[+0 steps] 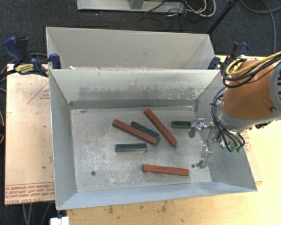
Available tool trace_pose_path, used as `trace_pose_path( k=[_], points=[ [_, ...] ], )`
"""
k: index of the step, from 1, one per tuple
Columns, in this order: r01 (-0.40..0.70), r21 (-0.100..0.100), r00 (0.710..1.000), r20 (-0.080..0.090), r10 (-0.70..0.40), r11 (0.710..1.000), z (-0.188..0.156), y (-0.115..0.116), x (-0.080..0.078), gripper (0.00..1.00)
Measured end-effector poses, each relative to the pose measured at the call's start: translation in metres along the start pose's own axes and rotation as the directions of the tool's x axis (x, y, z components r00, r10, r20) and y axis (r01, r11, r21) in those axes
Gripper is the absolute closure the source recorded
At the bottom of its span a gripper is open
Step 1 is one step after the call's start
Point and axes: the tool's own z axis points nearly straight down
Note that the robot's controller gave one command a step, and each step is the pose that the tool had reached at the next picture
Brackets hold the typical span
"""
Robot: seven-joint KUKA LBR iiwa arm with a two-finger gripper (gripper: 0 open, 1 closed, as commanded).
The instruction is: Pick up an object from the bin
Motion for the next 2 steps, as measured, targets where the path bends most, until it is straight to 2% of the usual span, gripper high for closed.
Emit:
trace_pose_path(
  k=[1,2],
  points=[
    [0.003,0.001,1.000,0.008,-0.003,1.000,-0.004,0.000,-0.002,0.00],
    [-0.074,0.000,0.997,0.012,0.074,0.997,0.052,0.042,0.007,0.00]
  ],
)
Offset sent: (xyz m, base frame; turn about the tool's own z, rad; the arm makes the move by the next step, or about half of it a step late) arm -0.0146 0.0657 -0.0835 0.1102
